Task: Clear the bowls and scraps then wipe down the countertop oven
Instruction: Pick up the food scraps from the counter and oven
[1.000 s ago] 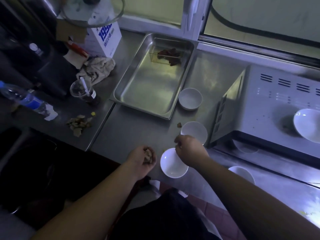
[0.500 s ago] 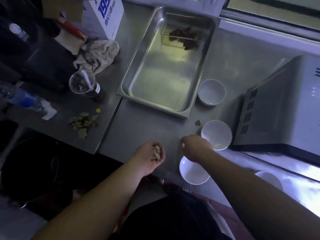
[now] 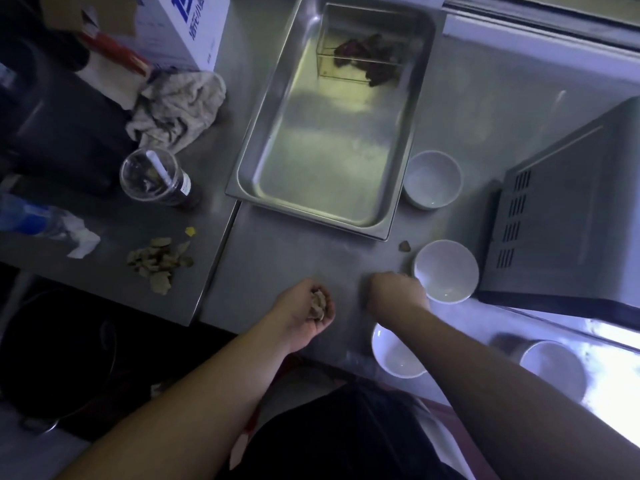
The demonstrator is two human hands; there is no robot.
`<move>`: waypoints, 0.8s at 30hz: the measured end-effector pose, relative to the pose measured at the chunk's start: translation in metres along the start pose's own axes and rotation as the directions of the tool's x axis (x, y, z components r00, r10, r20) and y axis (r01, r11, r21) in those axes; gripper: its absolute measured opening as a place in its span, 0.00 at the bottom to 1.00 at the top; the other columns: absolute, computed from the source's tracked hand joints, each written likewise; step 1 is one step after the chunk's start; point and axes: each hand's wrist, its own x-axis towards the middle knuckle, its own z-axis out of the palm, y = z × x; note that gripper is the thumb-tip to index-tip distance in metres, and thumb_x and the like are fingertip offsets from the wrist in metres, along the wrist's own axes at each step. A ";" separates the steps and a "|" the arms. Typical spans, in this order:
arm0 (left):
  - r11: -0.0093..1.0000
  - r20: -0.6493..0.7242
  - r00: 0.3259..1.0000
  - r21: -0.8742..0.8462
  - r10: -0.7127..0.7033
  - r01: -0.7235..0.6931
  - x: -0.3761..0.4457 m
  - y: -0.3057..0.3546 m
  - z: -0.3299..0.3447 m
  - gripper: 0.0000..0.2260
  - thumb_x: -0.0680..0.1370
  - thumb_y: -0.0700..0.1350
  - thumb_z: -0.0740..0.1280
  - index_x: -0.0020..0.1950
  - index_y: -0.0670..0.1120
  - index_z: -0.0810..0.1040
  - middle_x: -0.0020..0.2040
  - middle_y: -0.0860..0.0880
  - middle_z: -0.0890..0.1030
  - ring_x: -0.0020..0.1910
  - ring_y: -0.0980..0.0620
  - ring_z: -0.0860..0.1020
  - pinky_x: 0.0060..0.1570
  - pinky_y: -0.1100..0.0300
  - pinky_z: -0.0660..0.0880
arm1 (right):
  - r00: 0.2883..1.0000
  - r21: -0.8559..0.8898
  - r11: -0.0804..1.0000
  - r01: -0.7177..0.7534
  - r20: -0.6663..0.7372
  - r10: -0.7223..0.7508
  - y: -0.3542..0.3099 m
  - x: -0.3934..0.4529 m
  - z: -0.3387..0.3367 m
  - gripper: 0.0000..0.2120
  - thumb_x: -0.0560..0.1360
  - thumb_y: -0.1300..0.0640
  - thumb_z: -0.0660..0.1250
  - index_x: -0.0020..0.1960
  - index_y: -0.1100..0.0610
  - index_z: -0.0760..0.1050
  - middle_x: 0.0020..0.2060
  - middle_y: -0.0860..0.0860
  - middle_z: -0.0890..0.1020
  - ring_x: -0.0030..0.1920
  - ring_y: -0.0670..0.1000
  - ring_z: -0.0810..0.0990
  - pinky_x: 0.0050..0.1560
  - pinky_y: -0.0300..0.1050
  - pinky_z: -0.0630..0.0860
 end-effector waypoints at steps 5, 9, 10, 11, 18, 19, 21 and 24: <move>0.999 0.018 0.999 -0.021 -0.028 0.028 0.000 0.004 0.005 0.12 0.80 0.39 0.64 0.36 0.41 0.74 0.33 0.45 0.76 0.32 0.51 0.75 0.31 0.60 0.79 | 0.972 -0.009 0.999 -0.049 -0.229 0.045 0.025 0.009 -0.019 0.09 0.75 0.55 0.64 0.53 0.52 0.79 0.52 0.53 0.83 0.59 0.59 0.77 0.56 0.49 0.70; 0.998 0.019 1.000 0.054 -0.012 0.011 0.002 0.002 0.006 0.13 0.81 0.41 0.63 0.37 0.40 0.75 0.33 0.44 0.77 0.32 0.51 0.76 0.33 0.59 0.79 | 0.961 0.063 0.992 -0.112 -0.246 0.124 0.040 0.023 -0.034 0.10 0.75 0.54 0.63 0.53 0.53 0.79 0.50 0.53 0.84 0.57 0.60 0.75 0.52 0.51 0.67; 0.997 0.015 1.000 0.071 -0.008 0.007 0.003 0.001 0.005 0.12 0.81 0.41 0.63 0.37 0.41 0.75 0.33 0.45 0.77 0.33 0.51 0.76 0.33 0.59 0.79 | 0.961 0.065 0.989 -0.133 -0.235 0.145 0.044 0.028 -0.037 0.12 0.74 0.54 0.62 0.55 0.53 0.79 0.51 0.54 0.84 0.58 0.60 0.75 0.54 0.51 0.67; 0.996 0.010 1.000 0.084 -0.005 0.004 0.004 0.001 0.005 0.12 0.81 0.41 0.63 0.38 0.41 0.75 0.34 0.45 0.77 0.33 0.51 0.76 0.33 0.59 0.80 | 0.958 0.057 0.987 -0.152 -0.236 0.162 0.048 0.032 -0.038 0.13 0.74 0.55 0.62 0.56 0.53 0.79 0.52 0.54 0.84 0.59 0.60 0.74 0.56 0.51 0.67; 0.993 -0.011 1.000 0.115 -0.010 0.011 0.005 0.001 -0.001 0.15 0.82 0.43 0.61 0.37 0.41 0.76 0.34 0.45 0.77 0.33 0.50 0.76 0.34 0.59 0.80 | 0.946 -0.012 0.989 -0.150 -0.291 0.140 0.061 0.053 -0.032 0.09 0.73 0.57 0.64 0.50 0.54 0.80 0.45 0.55 0.85 0.54 0.61 0.78 0.56 0.52 0.69; 0.993 -0.016 1.000 0.115 -0.009 0.010 0.005 0.002 -0.002 0.15 0.82 0.43 0.61 0.37 0.41 0.76 0.34 0.45 0.77 0.33 0.50 0.76 0.34 0.59 0.80 | 0.947 -0.030 0.989 -0.143 -0.294 0.128 0.060 0.055 -0.031 0.09 0.73 0.57 0.64 0.50 0.54 0.81 0.46 0.55 0.85 0.53 0.61 0.78 0.56 0.52 0.70; 0.993 -0.026 1.000 0.119 -0.006 0.009 0.005 0.003 -0.004 0.15 0.82 0.43 0.61 0.36 0.41 0.76 0.33 0.45 0.77 0.34 0.50 0.76 0.35 0.59 0.80 | 0.944 -0.053 0.988 -0.146 -0.308 0.122 0.061 0.058 -0.030 0.08 0.73 0.58 0.65 0.49 0.54 0.81 0.45 0.56 0.84 0.52 0.61 0.79 0.54 0.52 0.71; 0.993 -0.031 1.000 0.122 -0.003 0.007 0.007 0.006 -0.007 0.15 0.82 0.43 0.62 0.37 0.41 0.76 0.33 0.45 0.78 0.34 0.50 0.76 0.36 0.58 0.80 | 0.937 -0.033 0.984 -0.178 -0.312 0.159 0.064 0.060 -0.030 0.07 0.72 0.60 0.66 0.48 0.55 0.82 0.45 0.57 0.83 0.50 0.62 0.79 0.53 0.51 0.71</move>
